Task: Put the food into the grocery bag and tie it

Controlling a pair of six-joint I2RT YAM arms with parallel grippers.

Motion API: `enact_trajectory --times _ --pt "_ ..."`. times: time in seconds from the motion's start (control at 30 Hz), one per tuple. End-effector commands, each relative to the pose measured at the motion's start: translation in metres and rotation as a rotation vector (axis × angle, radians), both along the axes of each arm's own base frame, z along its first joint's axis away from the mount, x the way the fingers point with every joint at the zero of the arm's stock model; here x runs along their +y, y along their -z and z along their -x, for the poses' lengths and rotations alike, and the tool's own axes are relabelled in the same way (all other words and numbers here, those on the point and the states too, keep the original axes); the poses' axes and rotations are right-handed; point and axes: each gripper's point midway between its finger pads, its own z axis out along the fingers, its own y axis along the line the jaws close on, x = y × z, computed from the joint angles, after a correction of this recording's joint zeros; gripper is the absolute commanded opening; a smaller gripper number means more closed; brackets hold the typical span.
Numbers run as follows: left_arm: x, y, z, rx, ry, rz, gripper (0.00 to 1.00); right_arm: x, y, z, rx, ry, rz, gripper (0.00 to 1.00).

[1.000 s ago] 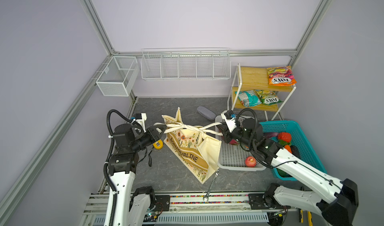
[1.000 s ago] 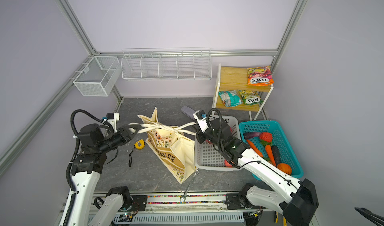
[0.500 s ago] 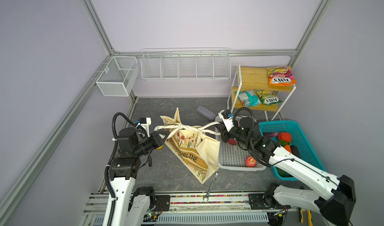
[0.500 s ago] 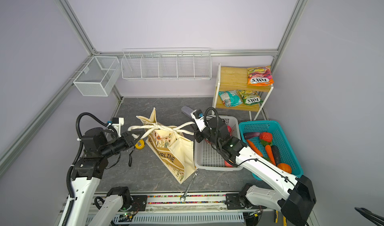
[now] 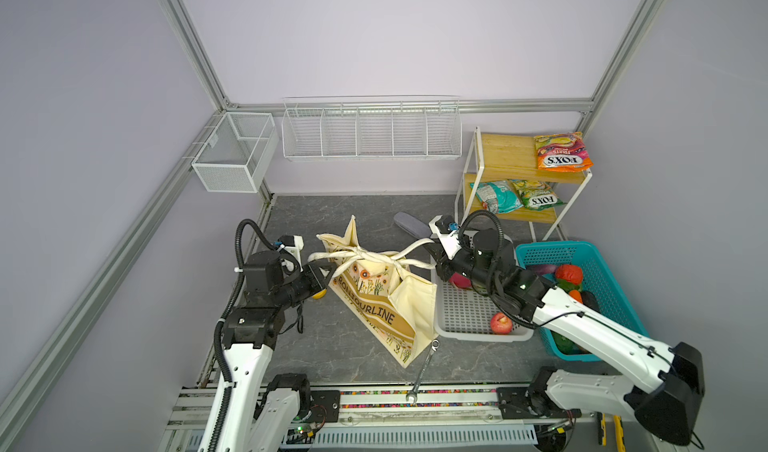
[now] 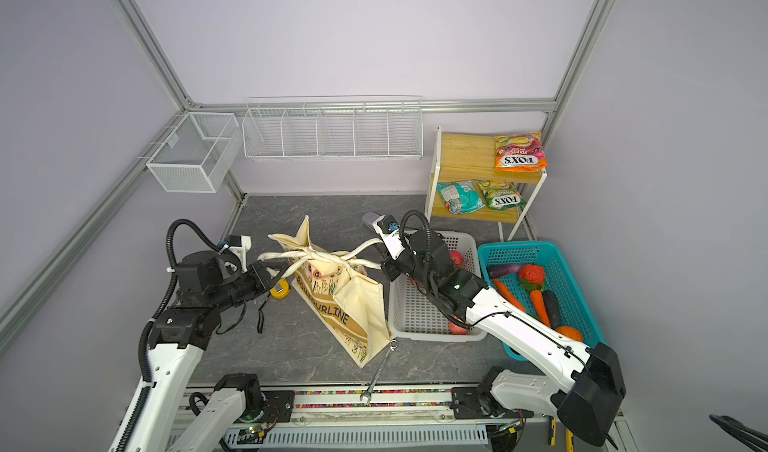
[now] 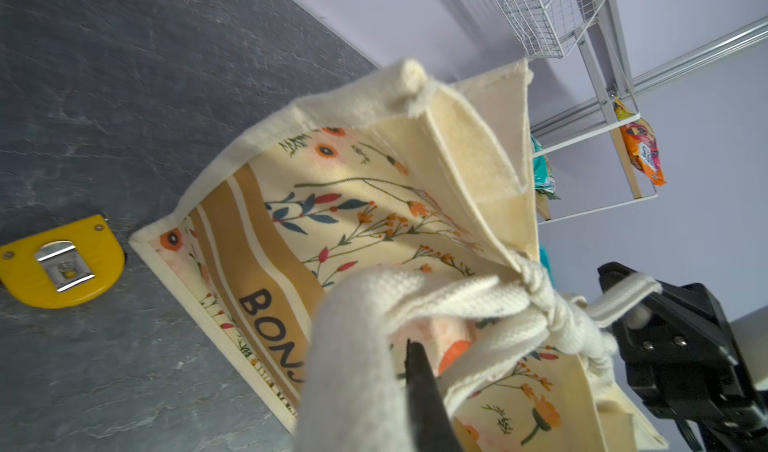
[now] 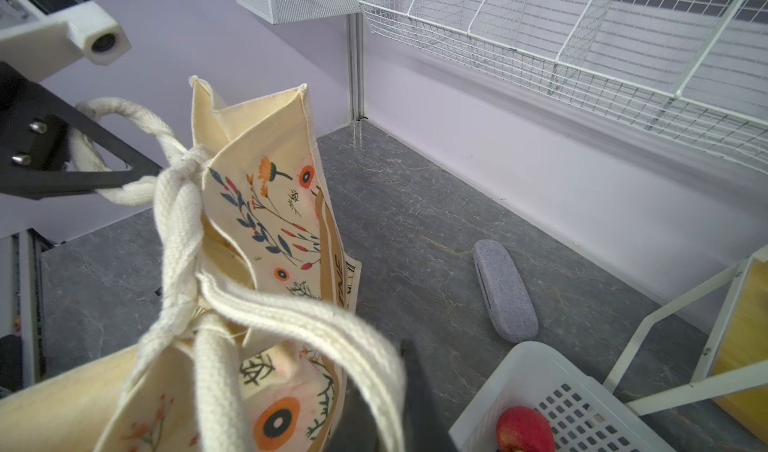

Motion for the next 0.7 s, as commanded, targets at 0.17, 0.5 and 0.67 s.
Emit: enact_trajectory --times 0.17,0.5,0.67 --pt "0.049 0.003 -0.017 0.031 -0.190 -0.275 0.00 -0.024 0.001 -0.018 -0.010 0.174 -0.011 0.07" --pt "0.079 -0.002 -0.028 0.035 -0.267 -0.250 0.00 -0.082 0.020 -0.030 0.045 0.400 -0.044 0.07" --pt "0.065 0.004 -0.030 0.050 -0.190 -0.203 0.00 -0.074 0.031 -0.021 0.068 0.318 -0.043 0.07"
